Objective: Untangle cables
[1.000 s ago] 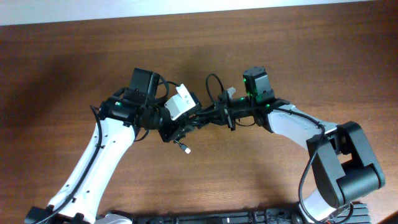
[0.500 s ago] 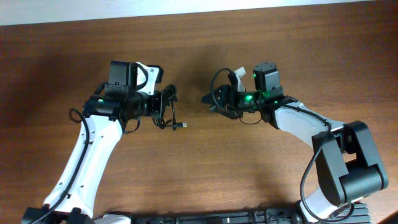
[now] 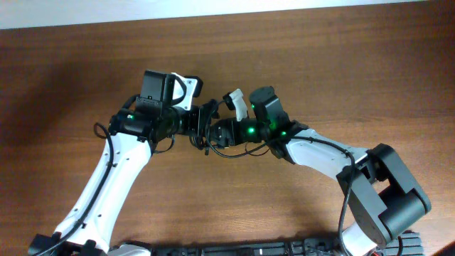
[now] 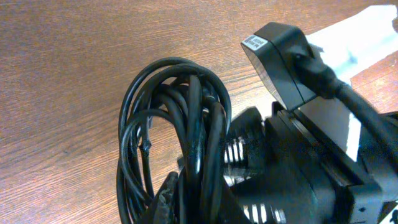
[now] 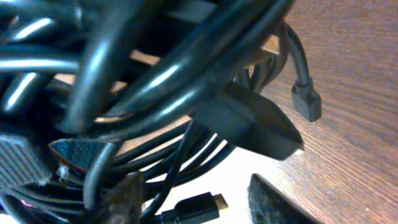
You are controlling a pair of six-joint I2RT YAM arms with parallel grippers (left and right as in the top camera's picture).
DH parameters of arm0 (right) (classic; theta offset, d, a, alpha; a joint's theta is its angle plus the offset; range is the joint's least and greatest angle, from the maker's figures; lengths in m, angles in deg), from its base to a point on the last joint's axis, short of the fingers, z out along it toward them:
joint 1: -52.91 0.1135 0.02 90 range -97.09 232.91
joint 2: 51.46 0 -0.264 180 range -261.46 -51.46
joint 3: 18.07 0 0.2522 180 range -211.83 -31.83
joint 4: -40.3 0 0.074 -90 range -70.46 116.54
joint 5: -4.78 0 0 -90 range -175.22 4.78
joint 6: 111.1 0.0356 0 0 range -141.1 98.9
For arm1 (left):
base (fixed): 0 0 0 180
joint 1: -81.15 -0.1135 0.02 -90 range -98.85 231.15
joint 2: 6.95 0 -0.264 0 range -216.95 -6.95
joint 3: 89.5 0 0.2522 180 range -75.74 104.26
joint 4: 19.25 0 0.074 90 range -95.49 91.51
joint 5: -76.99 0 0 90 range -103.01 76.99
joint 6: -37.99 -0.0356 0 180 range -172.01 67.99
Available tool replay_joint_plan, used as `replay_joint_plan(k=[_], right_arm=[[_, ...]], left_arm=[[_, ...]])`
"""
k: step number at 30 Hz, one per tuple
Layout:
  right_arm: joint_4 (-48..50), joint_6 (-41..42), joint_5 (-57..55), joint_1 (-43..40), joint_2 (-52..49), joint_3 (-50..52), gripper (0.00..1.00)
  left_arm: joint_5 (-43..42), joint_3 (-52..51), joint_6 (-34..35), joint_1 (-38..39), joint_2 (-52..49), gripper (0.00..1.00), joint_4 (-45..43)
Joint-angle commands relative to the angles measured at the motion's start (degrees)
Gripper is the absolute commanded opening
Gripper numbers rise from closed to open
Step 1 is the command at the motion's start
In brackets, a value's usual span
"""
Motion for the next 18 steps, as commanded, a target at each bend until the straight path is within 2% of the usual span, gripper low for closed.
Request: replay_joint_plan(k=[1,5,8,11,13,16,18], right_arm=[[0.2,-0.9,1.4,-1.1,0.9,-0.2,0.72],[0.2,-0.6,7.9,-6.5,0.9,-0.2,0.73],[1.9,1.2,10.8,-6.8,0.9,-0.2,0.73],[2.0,1.2,4.1,-2.9,0.9,-0.2,0.73],[2.0,1.2,-3.2,-0.5,0.9,-0.2,0.68],[1.2,1.2,-9.5,2.0,0.9,-0.2,0.04],[-5.2,0.6,-9.5,0.9,0.9,-0.2,0.04]], left_arm=[[1.6,0.7,0.7,0.0,-0.3,0.00,0.0],[4.7,0.7,0.7,0.0,-0.3,0.00,0.3],[4.9,0.7,2.0,0.0,-0.3,0.00,0.1],[4.9,0.7,4.2,0.0,-0.3,0.00,0.1],[3.7,0.7,4.4,0.0,-0.3,0.00,0.1],[3.3,0.7,5.0,0.0,-0.3,0.00,0.1],[7.4,0.7,5.0,-0.2,-0.3,0.00,0.1]])
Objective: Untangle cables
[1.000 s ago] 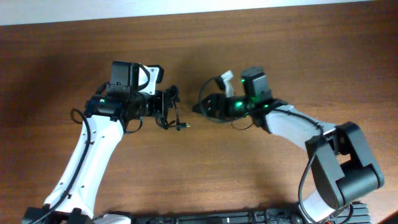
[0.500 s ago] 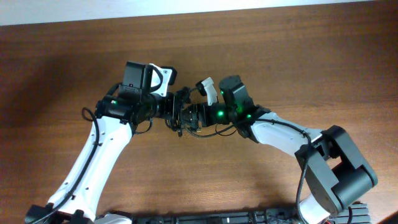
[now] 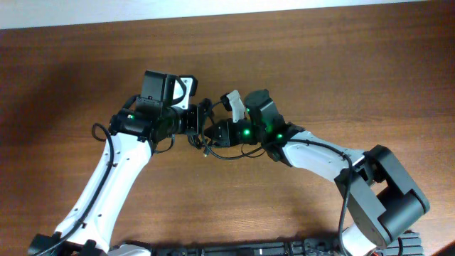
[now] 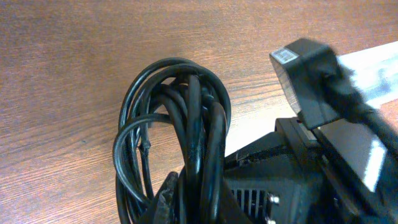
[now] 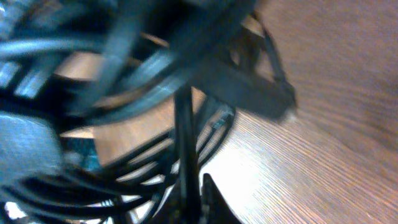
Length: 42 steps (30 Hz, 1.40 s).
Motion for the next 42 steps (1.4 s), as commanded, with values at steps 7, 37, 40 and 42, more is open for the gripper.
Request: replay_joint_plan(k=[7,37,40,42], right_arm=[[-34.9,-20.9,8.5,-14.8,1.2,-0.1,0.04],[9.8,-23.3,51.6,-24.5,3.3,-0.2,0.43],[21.3,-13.9,51.6,-22.8,3.3,-0.2,0.29],[23.5,-13.8,51.6,-23.2,3.3,-0.2,0.05]], left_arm=[[15.1,0.7,2.2,-0.1,-0.3,0.00,-2.2],[-54.6,0.6,-17.3,0.2,-0.3,0.00,-18.0],[-52.8,0.6,-17.3,0.7,-0.3,0.00,-18.0],[-52.2,0.6,-17.3,0.7,-0.3,0.00,-17.9]])
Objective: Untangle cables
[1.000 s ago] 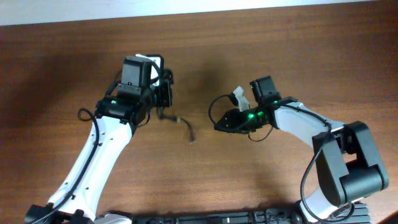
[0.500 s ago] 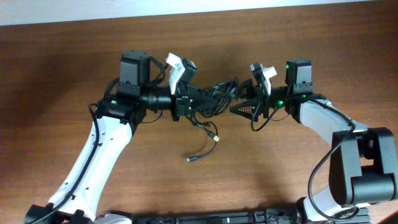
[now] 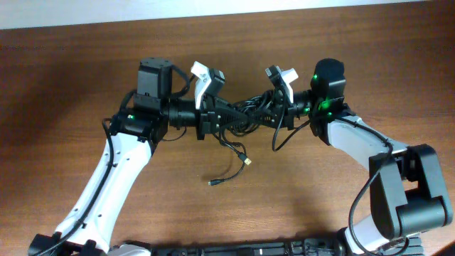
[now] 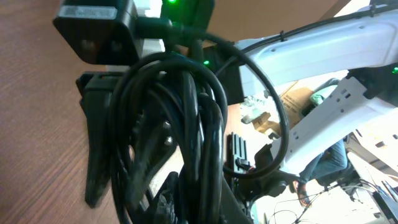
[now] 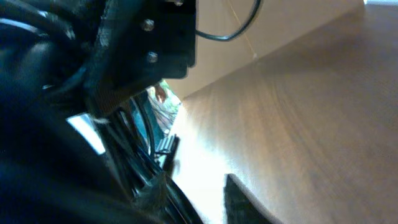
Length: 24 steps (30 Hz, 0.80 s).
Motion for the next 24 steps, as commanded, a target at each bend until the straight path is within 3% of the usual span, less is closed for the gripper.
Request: replay_joint_plan(k=[1,2,3,4,5,6,9,13,15,17,21,24], right_arm=[[1.6,5.3,0.5,-0.4,0.9,-0.5,0.04],[1.6,5.3,0.5,-0.9,0.9,-0.5,0.04],[1.4,7.0,0.5,-1.4,0.9,-0.5,0.04],[1.4,10.7,0.3,-1.9,0.9,-0.5,0.04],[1.4,15.7,0.3,-3.0,0.9,-0.5,0.04],[1.4,18.2,0.0,-3.8,0.9,-0.5,0.04],[1.4,31.5,-5.3,-6.5,0.9,-0.5,0.04],[1.4,51.4,-9.6,-6.0,0.9,-0.5,0.04],[1.3,63.1,-10.2,-4.6,0.9,-0.5,0.04],[1.4,69.4,-12.4,-2.6,0.9,-0.5,0.04],[-1.0,69.0,-25.2,2.5,0.9,-0.5,0.04],[-7.1,63.9,-33.3,4.1,0.8,-0.5,0.04]], left_arm=[[0.7,0.7,0.1,0.4,-0.3,0.01,0.2],[3.4,0.7,0.1,0.4,-0.3,0.19,0.2],[5.7,0.7,0.1,0.4,-0.3,0.24,0.2],[8.1,0.7,0.2,0.4,-0.3,0.34,0.2],[12.4,0.7,2.4,0.3,-0.3,0.54,0.2],[16.3,0.7,4.3,0.1,-0.3,0.67,0.2],[25.5,0.7,10.6,-2.6,-0.3,0.99,-1.2],[20.9,0.7,15.6,-6.7,-0.3,0.99,-7.2],[19.0,0.7,15.3,-6.9,-0.3,0.99,-6.2],[19.0,0.7,15.0,-6.9,-0.3,0.99,-4.5],[16.4,0.7,16.4,-6.9,-0.3,0.99,-4.5],[16.4,0.7,28.2,-7.2,-0.3,0.99,-7.1]])
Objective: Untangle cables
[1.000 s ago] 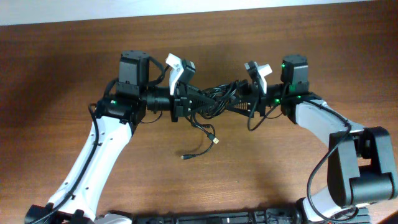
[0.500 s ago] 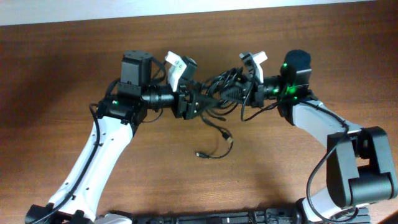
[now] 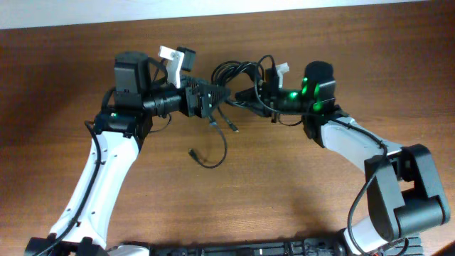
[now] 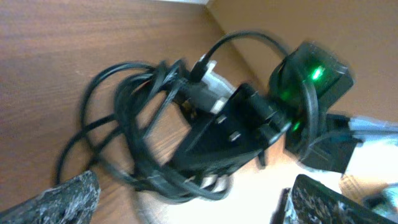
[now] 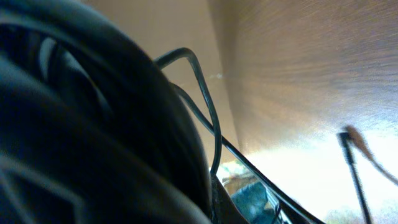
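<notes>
A tangle of black cables hangs above the wooden table between my two grippers. My right gripper reaches in from the right and is shut on the bundle; in the left wrist view it shows as a black clamp amid the loops. My left gripper faces the bundle from the left, its jaws wide apart, with cable loops lying between the padded fingers. Loose cable ends dangle below. Dark cable fills the right wrist view and hides the fingers.
A green-lit camera module on the right wrist sits just behind the bundle. A black strip runs along the table's front edge. Both white forearms slant in from the front corners.
My left gripper has opened and let go of the bundle, and it sits farther left. The bundle, now held by my right gripper alone, is nearer the far edge. The dangling ends hang farther left.
Both grippers first sat close together on the bundle, low over the table's middle, and stayed there. Then the bundle was lifted and stretched between them, with loose ends hanging. Now my left gripper is open and my right one alone holds the tangle.
</notes>
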You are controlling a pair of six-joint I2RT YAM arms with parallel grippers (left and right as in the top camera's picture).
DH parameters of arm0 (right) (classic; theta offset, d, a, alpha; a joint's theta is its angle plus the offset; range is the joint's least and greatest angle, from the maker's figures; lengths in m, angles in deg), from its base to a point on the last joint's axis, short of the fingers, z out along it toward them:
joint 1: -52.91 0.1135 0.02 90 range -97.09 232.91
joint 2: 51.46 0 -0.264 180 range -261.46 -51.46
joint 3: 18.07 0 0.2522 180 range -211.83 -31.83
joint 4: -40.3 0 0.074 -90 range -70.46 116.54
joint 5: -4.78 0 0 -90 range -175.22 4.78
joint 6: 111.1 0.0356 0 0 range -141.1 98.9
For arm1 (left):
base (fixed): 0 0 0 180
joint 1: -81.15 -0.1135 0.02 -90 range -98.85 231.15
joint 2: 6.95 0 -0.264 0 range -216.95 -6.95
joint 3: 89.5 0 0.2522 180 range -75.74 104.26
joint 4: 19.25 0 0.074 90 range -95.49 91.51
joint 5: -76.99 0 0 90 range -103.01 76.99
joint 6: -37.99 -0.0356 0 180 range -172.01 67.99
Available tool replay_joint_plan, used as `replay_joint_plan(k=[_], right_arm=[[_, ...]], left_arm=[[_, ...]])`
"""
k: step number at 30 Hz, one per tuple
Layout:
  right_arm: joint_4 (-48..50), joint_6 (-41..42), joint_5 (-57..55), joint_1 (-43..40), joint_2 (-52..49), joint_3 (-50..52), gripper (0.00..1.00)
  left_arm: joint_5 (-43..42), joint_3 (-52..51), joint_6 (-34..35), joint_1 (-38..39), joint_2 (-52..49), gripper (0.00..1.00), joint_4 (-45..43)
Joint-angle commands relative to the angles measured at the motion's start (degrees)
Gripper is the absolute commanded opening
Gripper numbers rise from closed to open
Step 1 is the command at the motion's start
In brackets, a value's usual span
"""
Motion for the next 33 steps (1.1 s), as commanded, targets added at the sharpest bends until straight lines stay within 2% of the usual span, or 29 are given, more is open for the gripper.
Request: replay_joint_plan(k=[1,2,3,6,7,11,16,17,19,20,21,22,25,26,27,28,29,30,31,32,33], right_arm=[[-8.1,-2.9,-12.2,1.5,0.8,-0.5,0.04],[-10.1,-2.9,-12.9,1.8,0.8,-0.5,0.04],[-10.6,-2.9,-12.9,1.8,0.8,-0.5,0.04],[-10.6,-2.9,-13.3,1.7,0.8,-0.5,0.04],[-10.6,-2.9,-13.2,1.7,0.8,-0.5,0.04],[-10.6,-2.9,-12.1,1.7,0.8,-0.5,0.04],[-10.6,-2.9,-8.0,1.7,0.8,-0.5,0.04],[-10.6,-2.9,-6.5,1.7,0.8,-0.5,0.04],[-10.6,-2.9,-4.6,1.7,0.8,-0.5,0.04],[-10.6,-2.9,-3.8,1.7,0.8,-0.5,0.04],[-10.6,-2.9,-3.3,1.7,0.8,-0.5,0.04],[-10.6,-2.9,-2.6,1.8,0.8,-0.5,0.04],[-10.6,-3.6,-2.5,2.2,0.8,-0.5,0.04],[-10.6,-4.9,-2.5,2.2,0.8,-0.5,0.04],[-10.6,-6.5,-2.5,2.2,0.8,-0.5,0.05],[-10.6,-8.7,-2.4,2.2,0.8,-0.5,0.11],[-10.6,-16.0,-2.0,2.1,0.8,-0.5,0.33],[-10.6,-24.3,-0.3,1.8,0.8,-0.5,0.67],[-11.7,-34.6,4.2,1.1,0.8,-0.5,0.84],[-14.4,-41.3,7.8,0.4,0.8,-0.5,0.96],[-19.5,-46.6,9.7,-0.4,0.8,-0.5,0.99]], left_arm=[[-1.6,0.6,21.3,-0.4,-0.3,0.99,-5.4],[-1.6,0.6,27.3,-0.2,-0.3,0.99,-6.8],[-1.6,0.6,29.2,0.1,-0.3,0.99,-6.8],[-1.3,0.6,29.8,2.2,-0.3,0.99,-5.1],[0.3,0.6,32.5,3.3,-0.3,0.99,-4.0],[15.3,0.6,44.7,8.1,-0.5,0.99,6.8],[24.3,0.6,49.1,13.9,-3.1,1.00,6.3],[23.8,0.6,50.3,14.2,-4.9,0.93,6.3],[23.9,0.6,50.3,14.2,-7.0,0.89,6.3],[24.6,0.6,50.3,14.2,-8.1,0.85,6.2],[25.6,0.6,50.3,14.2,-9.0,0.73,5.5],[25.7,0.6,50.3,14.2,-9.6,0.59,4.3],[25.8,0.6,50.3,14.2,-9.7,0.07,0.6],[26.6,0.6,50.1,14.1,-9.7,0.00,0.7],[26.9,0.6,48.5,14.0,-9.7,0.00,0.7],[26.9,0.6,46.5,13.7,-9.7,0.00,0.9],[26.8,0.6,42.6,13.0,-9.6,0.00,1.3],[26.5,0.6,36.0,11.8,-9.6,0.00,2.5],[24.4,0.6,29.9,10.0,-9.5,0.00,4.2],[20.8,0.6,25.0,8.1,-9.2,0.00,5.9],[16.2,0.6,20.9,5.8,-8.8,0.00,8.2]])
